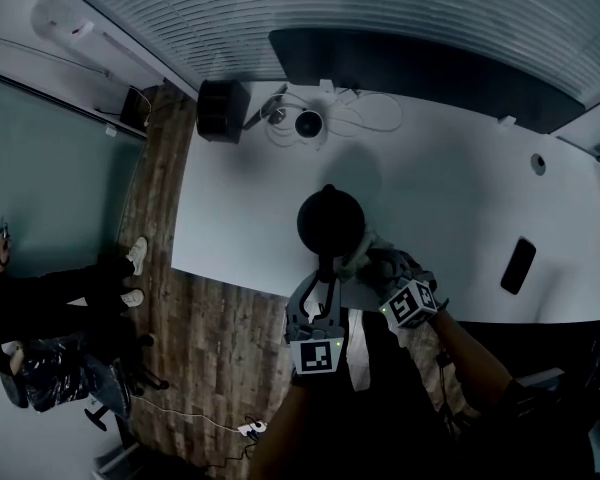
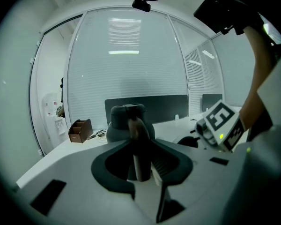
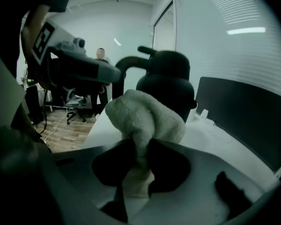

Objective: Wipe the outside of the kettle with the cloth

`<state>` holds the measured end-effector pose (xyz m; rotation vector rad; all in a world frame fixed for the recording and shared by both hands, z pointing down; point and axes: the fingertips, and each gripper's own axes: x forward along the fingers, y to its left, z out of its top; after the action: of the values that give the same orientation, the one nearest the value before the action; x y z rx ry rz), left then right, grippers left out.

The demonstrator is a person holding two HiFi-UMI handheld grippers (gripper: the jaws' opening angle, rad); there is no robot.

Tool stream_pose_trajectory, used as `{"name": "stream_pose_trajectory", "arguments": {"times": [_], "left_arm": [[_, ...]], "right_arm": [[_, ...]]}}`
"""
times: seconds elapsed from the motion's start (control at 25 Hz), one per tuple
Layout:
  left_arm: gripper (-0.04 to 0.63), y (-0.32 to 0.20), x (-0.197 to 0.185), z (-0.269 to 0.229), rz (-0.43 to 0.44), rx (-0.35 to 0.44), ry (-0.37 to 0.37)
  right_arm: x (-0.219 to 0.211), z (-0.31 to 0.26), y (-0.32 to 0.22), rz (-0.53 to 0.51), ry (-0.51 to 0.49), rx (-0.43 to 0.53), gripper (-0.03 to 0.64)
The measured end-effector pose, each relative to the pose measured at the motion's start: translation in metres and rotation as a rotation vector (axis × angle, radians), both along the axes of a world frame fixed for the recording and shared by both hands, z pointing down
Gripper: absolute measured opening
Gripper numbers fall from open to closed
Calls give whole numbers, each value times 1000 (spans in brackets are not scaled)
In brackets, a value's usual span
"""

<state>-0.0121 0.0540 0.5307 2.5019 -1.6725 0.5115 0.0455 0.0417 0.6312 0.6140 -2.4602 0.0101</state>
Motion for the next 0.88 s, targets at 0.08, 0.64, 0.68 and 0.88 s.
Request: {"name": "stream_pose_trajectory", "arguments": {"times": [0.08, 0.64, 0.68, 0.88], "left_arm": [[118, 0, -3, -1, -2, 5, 11], [118, -3, -20, -6, 42, -3, -50], [118, -3, -20, -6, 50, 3, -56], [118, -2, -21, -3, 60, -15, -64]], "right_arm": [[10, -35, 2, -19, -48, 56, 97], [-2, -69, -24, -106, -79, 124, 97], [-2, -55, -21, -110, -53, 108, 97], [-9, 12, -13, -136, 56, 26, 97]]}}
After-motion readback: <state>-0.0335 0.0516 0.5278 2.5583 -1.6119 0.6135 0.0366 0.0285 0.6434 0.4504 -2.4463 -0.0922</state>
